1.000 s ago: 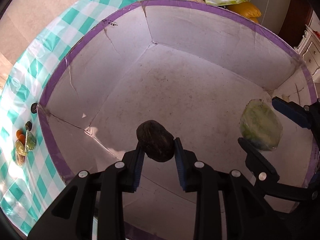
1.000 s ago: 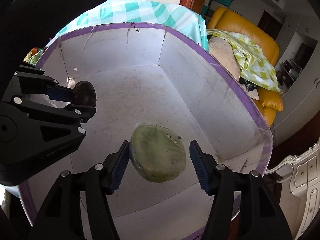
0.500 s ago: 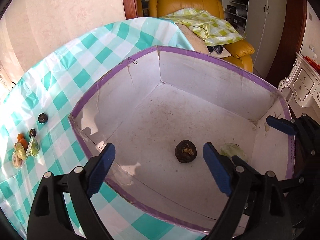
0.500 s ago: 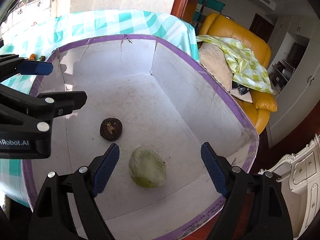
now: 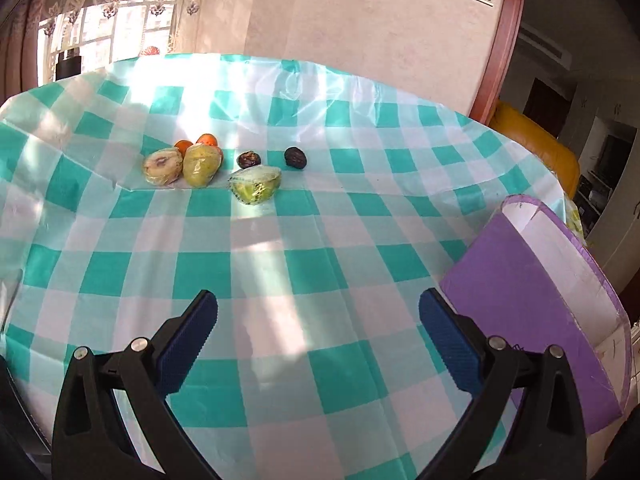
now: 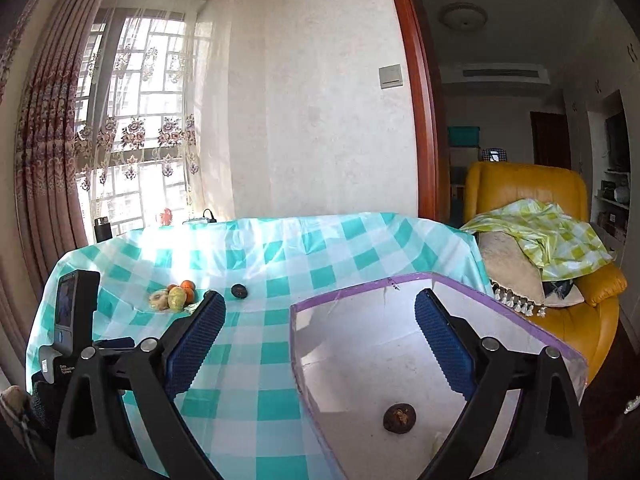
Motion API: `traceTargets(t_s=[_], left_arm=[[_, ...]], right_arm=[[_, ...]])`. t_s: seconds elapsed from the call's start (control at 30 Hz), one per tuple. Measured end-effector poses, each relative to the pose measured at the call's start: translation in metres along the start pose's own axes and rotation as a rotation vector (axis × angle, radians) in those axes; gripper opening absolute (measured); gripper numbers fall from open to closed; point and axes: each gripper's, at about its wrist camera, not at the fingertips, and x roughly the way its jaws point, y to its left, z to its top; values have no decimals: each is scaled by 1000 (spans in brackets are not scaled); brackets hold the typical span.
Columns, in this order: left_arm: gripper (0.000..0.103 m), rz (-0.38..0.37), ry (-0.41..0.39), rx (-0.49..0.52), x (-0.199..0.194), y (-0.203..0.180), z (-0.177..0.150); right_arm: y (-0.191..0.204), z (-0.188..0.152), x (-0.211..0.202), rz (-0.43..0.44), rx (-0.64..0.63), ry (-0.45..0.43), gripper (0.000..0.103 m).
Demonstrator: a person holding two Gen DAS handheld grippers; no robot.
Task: Organize fruits
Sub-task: 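Move both open tools back over the fruits on the table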
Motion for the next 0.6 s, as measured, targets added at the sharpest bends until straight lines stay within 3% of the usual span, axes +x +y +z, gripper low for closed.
traceTargets(t_s=[0.13,0.27,0.4,0.5,0.6], left_arm=[[101,105,21,-141,19,59,-17],[101,187,-7,-187,25,90,-23],[101,199,-37,-238,23,102,-22],[101,165,22,-269,35,108,-21],[101,151,27,-278,36,111,-22]], right_arm=[[64,-20,35,53,-139,117,98],[105,-50,76,77,-235,223,98],[121,-76,124,97,-230,343,98],[129,-86,163,104,-219,409,98],[138,-91,205,132,-197,463,98]])
